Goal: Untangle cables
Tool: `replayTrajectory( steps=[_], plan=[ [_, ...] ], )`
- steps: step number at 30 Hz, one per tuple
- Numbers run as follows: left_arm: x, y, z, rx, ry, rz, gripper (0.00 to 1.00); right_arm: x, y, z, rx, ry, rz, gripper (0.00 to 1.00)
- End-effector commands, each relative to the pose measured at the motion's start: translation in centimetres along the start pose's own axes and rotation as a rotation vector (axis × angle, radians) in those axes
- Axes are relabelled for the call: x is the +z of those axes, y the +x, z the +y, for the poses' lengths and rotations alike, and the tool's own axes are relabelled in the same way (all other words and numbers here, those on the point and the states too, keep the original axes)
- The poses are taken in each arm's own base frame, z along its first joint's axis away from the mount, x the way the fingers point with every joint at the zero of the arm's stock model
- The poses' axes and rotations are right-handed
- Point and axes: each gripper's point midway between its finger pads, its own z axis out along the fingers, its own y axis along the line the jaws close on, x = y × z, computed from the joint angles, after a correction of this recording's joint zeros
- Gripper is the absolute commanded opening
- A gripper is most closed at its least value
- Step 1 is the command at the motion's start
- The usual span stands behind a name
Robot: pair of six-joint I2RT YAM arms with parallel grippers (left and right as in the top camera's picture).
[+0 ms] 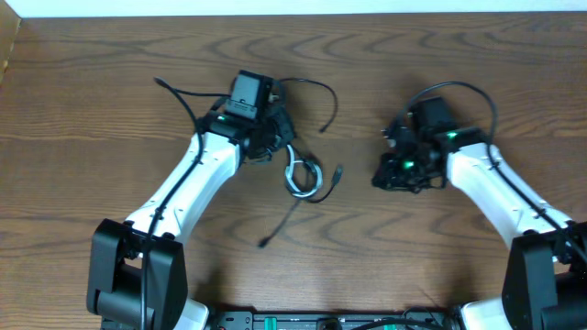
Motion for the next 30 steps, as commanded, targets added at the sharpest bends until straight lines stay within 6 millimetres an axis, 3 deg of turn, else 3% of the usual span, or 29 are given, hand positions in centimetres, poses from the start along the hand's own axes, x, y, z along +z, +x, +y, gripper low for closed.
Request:
replayTrajectory(
  steps=[1, 3, 7, 10, 14, 19, 25, 30],
  plan=[
    [-1.0, -1.3, 0.9, 0.008, -0.026, -0.054, 0.07, -1.5, -0.9, -2.1, 0.022, 0.006, -0.041, 0.15],
    [-1.0, -1.0, 0.4, 0.011, 0.001, -0.034, 0.07, -1.8, -1.0, -1.5, 0.036, -0.062, -0.043, 0.15],
    [-0.7, -0.1, -0.9, 0.033, 0.029, -0.013, 0.07, -1.8, -0.9, 2.1, -0.037, -0.228, -0.034, 0.16],
    [-0.6, 0.6, -1.8, 0.019, 0.049, 0.000, 0.07, -1.2, -0.5, 3.5, -0.088, -0.238, -0.020, 0.16],
    [-0.9, 1.2, -5.4, -0.014, 0.213, 0.047, 0.07, 0.0, 0.2, 5.8, -0.186, -0.224, -0.006, 0.16],
    [-1.3, 0.6, -7.1, -0.060, 0.288, 0.037, 0.07, 1.4, 0.5, 5.7, -0.264, -0.092, -0.014, 0.16],
    [-1.2, 0.3, -6.6, -0.068, 0.263, 0.019, 0.07, 2.2, -1.9, 4.6, -0.313, 0.161, -0.147, 0.17],
    [-1.0, 0.3, -5.9, -0.078, 0.226, 0.013, 0.08, 2.4, -3.0, 6.3, -0.298, 0.146, -0.221, 0.15]
  ],
)
